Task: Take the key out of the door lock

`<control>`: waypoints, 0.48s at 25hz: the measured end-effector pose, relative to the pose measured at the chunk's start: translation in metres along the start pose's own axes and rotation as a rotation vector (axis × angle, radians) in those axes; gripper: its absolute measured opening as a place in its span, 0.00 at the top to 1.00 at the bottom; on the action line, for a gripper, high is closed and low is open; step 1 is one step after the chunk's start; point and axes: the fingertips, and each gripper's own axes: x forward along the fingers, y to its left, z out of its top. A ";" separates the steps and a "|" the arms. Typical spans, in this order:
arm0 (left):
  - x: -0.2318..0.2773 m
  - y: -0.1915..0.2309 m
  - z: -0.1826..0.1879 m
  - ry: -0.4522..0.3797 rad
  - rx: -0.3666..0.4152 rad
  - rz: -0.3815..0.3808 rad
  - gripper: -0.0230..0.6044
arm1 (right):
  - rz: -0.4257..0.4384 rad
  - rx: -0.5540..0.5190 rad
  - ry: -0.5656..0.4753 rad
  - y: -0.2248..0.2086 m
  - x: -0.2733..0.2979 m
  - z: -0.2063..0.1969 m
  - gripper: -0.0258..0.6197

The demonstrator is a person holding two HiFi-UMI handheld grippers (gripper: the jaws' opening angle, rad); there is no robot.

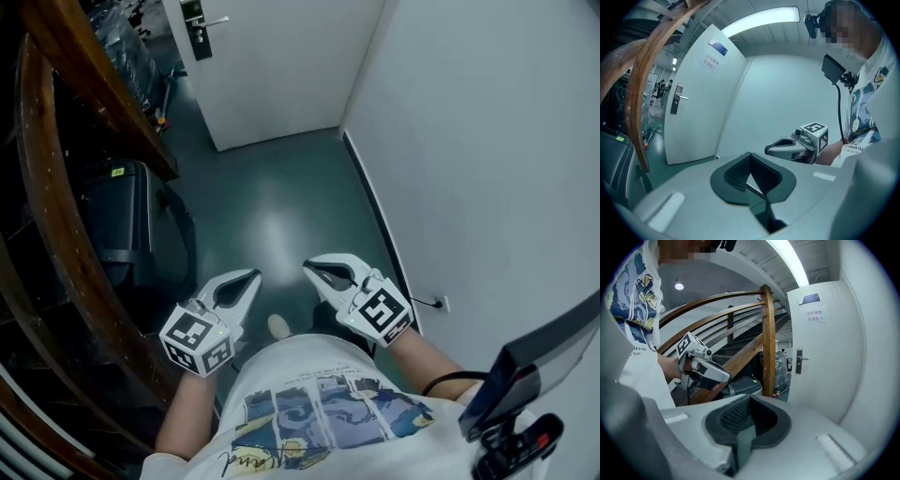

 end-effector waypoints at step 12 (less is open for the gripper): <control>0.030 0.056 0.015 0.004 0.028 0.091 0.95 | -0.008 0.016 0.022 -0.057 0.027 0.000 0.92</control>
